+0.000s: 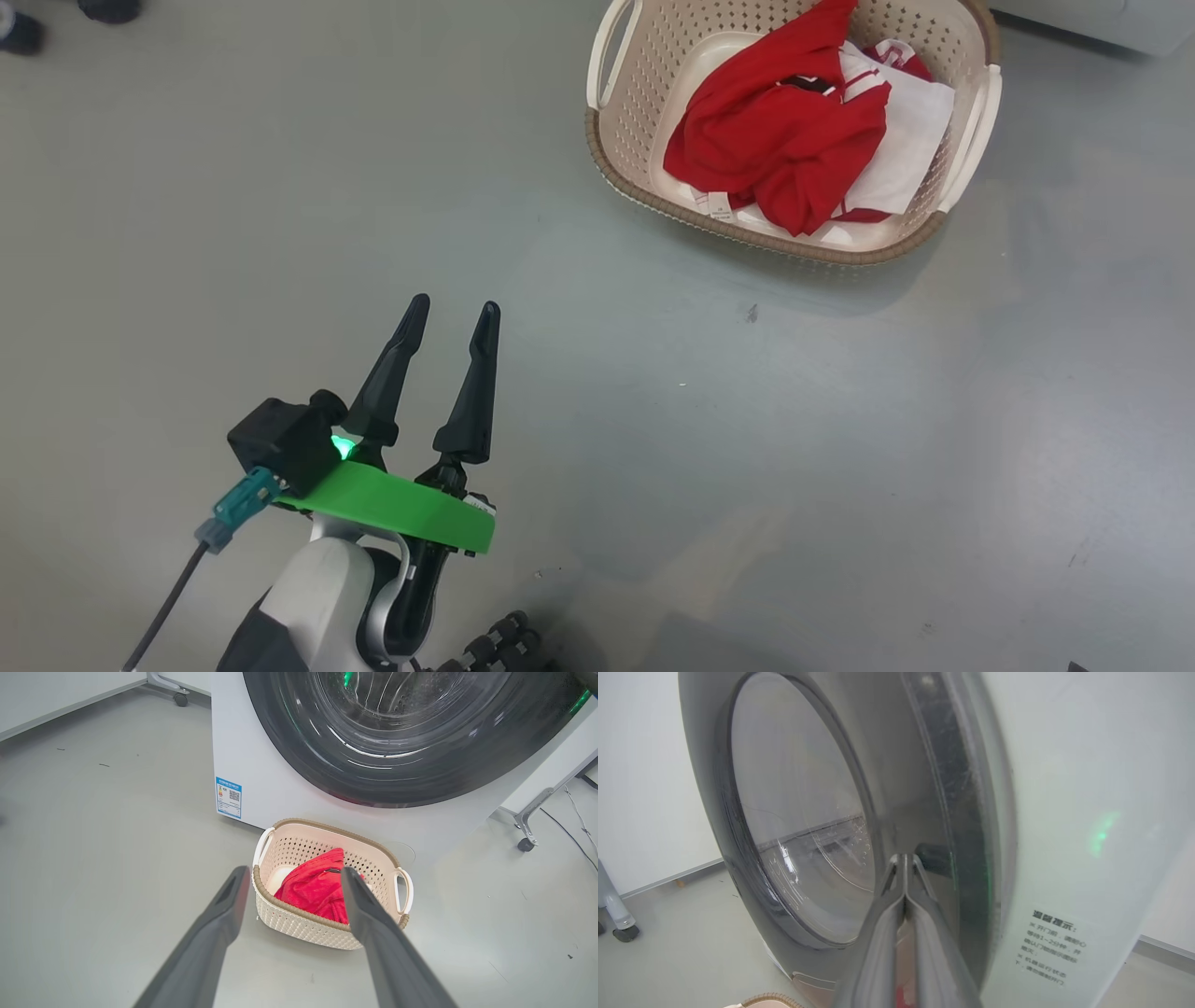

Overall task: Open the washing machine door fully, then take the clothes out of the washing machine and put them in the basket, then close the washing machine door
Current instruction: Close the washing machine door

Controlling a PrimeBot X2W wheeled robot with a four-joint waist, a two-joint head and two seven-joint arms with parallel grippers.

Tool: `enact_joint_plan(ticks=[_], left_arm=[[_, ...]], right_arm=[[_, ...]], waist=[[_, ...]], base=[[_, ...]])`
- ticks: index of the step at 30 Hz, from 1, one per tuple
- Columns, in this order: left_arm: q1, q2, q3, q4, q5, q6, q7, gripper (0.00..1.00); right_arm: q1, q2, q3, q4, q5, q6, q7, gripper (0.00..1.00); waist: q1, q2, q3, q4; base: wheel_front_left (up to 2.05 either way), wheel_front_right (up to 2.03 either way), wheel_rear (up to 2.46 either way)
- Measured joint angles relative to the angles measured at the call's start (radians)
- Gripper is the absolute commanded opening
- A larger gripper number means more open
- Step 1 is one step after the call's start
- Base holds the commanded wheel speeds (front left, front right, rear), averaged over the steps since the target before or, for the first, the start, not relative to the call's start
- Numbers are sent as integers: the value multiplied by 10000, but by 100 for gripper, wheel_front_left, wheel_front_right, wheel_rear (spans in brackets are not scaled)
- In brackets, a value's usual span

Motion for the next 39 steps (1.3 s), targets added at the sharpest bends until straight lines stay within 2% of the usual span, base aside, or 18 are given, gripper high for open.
enact_joint_plan(ticks=[7,18,30,34,39], left_arm=[[-135,-48,-31,67,-77,0,0,100],[-299,-69,-128,153,-180,0,0,100],[-527,-90,-52,433,-176,0,0,100],[-561,-98,245,635,-171,0,-2,100],[-595,-75,543,711,-65,0,0,100]], right_arm=[[-442,-23,-221,337,-136,-328,-61,0],[-663,242,-268,677,-228,-594,-203,0],[-521,336,-125,1505,-244,-593,-980,0],[-31,311,-4,1755,-303,-533,-1398,0],[733,585,359,1942,-380,-401,-1655,0]], waist=[[0,0,179,199],[0,0,248,255],[0,0,-96,173],[-1,0,-404,108],[0,0,-884,-49]], base=[[0,0,0],[0,0,0],[0,0,0],[0,0,0],[0,0,0]])
